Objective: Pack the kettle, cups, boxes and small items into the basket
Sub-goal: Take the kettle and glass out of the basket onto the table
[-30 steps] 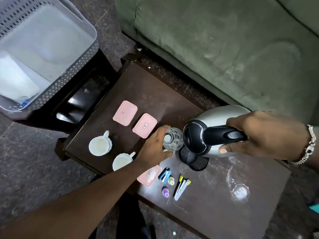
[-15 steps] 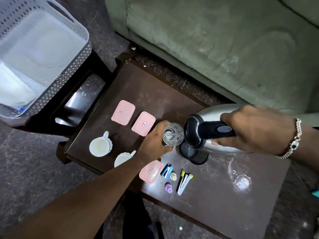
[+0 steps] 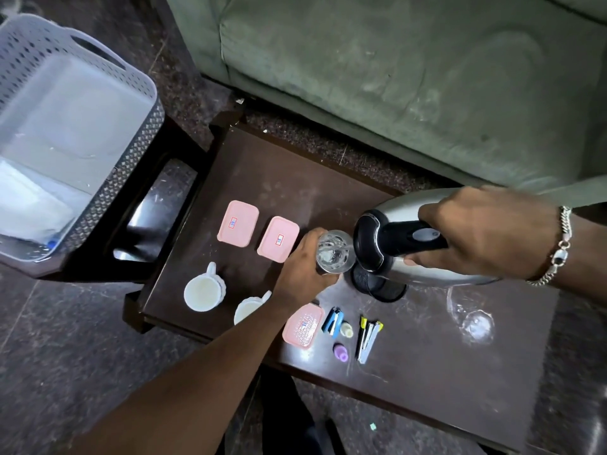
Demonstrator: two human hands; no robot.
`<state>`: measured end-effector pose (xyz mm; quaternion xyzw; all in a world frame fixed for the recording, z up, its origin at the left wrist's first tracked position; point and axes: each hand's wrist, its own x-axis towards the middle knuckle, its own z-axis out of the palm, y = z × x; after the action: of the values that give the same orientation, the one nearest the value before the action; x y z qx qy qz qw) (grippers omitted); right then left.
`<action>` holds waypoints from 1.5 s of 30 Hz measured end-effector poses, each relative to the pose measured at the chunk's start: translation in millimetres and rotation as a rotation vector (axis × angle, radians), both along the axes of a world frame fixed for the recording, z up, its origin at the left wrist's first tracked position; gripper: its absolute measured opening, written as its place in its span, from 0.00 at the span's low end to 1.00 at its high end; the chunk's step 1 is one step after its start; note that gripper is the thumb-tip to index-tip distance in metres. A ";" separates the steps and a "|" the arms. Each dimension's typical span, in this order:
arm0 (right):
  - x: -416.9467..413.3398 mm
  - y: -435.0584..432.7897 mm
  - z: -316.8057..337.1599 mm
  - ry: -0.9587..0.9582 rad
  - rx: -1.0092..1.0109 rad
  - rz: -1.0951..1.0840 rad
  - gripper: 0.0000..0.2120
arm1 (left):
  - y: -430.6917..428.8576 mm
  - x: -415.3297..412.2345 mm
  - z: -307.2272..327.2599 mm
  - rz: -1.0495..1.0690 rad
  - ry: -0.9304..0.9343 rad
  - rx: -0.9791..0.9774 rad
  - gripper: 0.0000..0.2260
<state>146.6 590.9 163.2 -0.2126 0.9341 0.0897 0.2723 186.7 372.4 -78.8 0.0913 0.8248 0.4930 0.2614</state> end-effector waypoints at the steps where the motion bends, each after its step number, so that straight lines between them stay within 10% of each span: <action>1: 0.0 -1.8 0.9 0.000 0.016 0.001 0.25 | -0.3 0.2 -0.4 0.004 -0.002 0.002 0.37; 16: 5.8 -7.7 3.9 0.049 0.031 -0.015 0.36 | -1.6 -3.5 -1.2 -0.021 -0.010 -0.017 0.37; 45: 3.2 32.9 -3.3 -0.113 0.012 -0.132 0.22 | -2.7 -2.6 -6.4 -0.026 0.010 -0.001 0.35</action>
<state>149.8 623.9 159.9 -0.1539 0.9287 0.0649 0.3311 184.2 369.7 -85.2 0.1043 0.8251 0.4886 0.2637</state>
